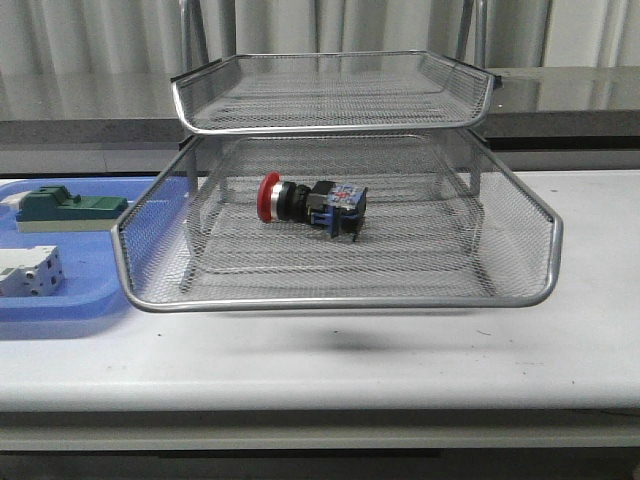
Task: Place button on rack with both arms
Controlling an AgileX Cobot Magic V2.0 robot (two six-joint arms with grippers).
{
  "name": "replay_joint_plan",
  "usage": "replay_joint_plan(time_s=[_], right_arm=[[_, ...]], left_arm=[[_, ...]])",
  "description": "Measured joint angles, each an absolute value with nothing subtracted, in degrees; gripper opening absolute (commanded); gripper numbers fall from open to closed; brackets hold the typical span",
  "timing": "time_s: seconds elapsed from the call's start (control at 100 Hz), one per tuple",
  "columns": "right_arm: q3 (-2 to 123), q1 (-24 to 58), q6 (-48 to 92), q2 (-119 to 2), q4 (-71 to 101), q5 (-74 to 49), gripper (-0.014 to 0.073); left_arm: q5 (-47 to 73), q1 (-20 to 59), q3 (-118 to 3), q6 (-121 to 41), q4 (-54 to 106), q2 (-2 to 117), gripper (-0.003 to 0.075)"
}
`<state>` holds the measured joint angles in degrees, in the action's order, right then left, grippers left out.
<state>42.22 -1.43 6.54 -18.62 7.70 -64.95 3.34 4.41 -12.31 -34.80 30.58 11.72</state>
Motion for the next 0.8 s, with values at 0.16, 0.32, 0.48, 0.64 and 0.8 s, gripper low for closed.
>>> replay_joint_plan(time_s=[0.16, 0.32, 0.48, 0.64, 0.8], right_arm=[[42.2, -1.4, 6.5, -18.6, 7.7, -64.9, -0.0070], [42.2, -1.4, 6.5, -18.6, 7.7, -64.9, -0.0070], [42.2, -1.4, 6.5, -18.6, 7.9, -63.5, -0.0070], [42.2, -1.4, 6.5, -18.6, 10.1, -59.0, -0.0070], [42.2, -1.4, 10.1, -20.8, 15.0, -55.7, -0.0070]], left_arm=[[3.3, 4.4, -12.3, -34.8, 30.6, 11.7, -0.0020], [3.3, 4.4, -12.3, -34.8, 30.6, 11.7, -0.0020], [3.3, 4.4, -12.3, -34.8, 30.6, 11.7, -0.0020], [3.3, 4.4, -12.3, -34.8, 30.6, 11.7, -0.0020], [3.3, 4.4, -12.3, -34.8, 30.7, 11.7, -0.0020]])
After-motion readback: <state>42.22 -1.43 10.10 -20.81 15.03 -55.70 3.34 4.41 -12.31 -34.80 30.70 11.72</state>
